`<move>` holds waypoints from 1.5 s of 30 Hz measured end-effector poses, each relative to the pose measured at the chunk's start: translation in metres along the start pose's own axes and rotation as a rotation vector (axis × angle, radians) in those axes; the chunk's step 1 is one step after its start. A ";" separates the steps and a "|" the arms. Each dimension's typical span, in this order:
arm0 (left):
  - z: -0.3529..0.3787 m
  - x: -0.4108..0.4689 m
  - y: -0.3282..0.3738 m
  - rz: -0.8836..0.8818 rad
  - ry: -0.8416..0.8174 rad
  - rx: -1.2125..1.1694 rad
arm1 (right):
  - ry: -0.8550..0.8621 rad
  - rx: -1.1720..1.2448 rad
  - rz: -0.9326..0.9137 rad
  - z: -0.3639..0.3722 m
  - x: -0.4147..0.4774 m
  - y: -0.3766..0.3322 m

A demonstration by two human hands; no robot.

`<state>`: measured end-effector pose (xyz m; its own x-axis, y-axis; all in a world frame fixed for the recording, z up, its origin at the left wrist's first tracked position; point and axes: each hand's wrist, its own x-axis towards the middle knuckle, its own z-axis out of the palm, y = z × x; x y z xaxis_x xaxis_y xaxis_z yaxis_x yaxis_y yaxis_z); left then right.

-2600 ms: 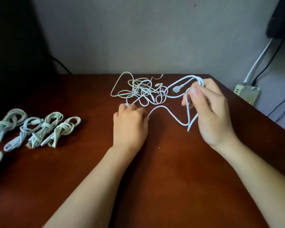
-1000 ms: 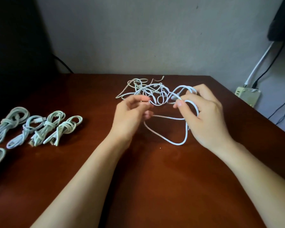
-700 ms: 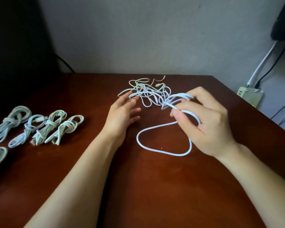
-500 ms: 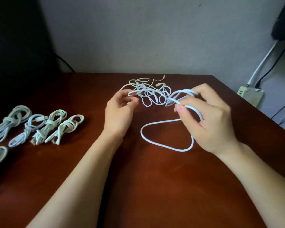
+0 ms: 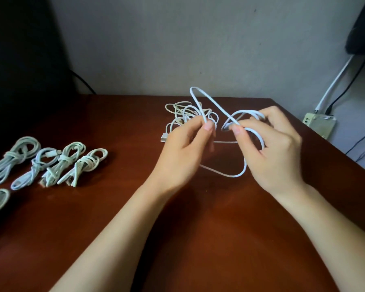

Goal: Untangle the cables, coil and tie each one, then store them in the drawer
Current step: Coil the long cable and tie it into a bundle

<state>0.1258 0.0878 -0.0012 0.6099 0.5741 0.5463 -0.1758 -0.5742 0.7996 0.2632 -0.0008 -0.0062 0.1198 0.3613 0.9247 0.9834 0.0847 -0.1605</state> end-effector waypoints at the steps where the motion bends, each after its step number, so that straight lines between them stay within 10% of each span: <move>1: 0.001 -0.001 0.001 0.026 -0.018 0.052 | 0.000 0.015 0.013 0.000 0.000 -0.001; 16: 0.007 -0.007 -0.004 0.253 -0.250 0.497 | -0.056 0.128 0.108 0.005 -0.004 -0.007; 24: -0.014 0.000 -0.024 0.055 0.422 0.443 | 0.144 0.037 0.140 -0.002 0.004 0.001; 30: -0.020 0.002 -0.064 -0.195 -0.081 0.439 | 0.171 0.031 0.064 -0.002 0.003 0.001; 45: -0.026 0.012 0.000 -0.305 0.105 -0.746 | 0.191 0.070 -0.085 -0.007 0.006 -0.009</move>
<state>0.1132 0.1100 0.0115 0.6446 0.7157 0.2688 -0.5054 0.1351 0.8522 0.2557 -0.0056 0.0028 0.0671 0.1685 0.9834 0.9800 0.1741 -0.0967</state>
